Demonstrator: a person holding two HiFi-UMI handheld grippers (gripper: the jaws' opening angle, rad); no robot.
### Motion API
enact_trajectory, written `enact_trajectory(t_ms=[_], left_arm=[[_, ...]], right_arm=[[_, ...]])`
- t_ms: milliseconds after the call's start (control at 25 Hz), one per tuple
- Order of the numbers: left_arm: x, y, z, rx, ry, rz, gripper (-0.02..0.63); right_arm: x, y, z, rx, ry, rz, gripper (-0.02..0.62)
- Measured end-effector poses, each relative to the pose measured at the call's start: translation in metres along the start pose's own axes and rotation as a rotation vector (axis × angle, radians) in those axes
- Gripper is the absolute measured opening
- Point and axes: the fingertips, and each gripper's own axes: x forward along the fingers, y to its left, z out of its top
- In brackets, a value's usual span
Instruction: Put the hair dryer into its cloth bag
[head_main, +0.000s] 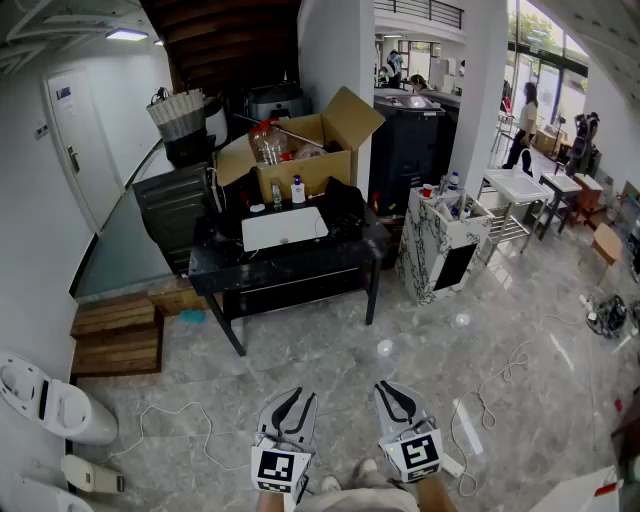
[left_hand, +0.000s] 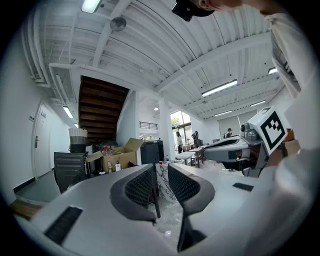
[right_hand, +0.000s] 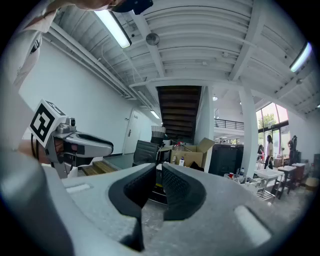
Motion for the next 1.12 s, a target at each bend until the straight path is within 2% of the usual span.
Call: enact_trajectory(t_ms=[120, 520, 1120], left_arm=[[0.004, 0.003, -0.012, -0.034, 0.053, 0.011, 0.091], [0.042, 0.029, -0.024, -0.037, 0.069, 0.009, 0.083], [0.171, 0.056, -0.029, -0.026, 0.083, 0.008, 0.080]], right_arm=[[0.003, -0.005, -0.001, 0.025, -0.001, -0.025, 0.020], [0.045, -0.028, -0.011, 0.058, 0.013, -0.040, 0.020], [0.131, -0.121, -0.025, 0.046, 0.018, -0.019, 0.020]])
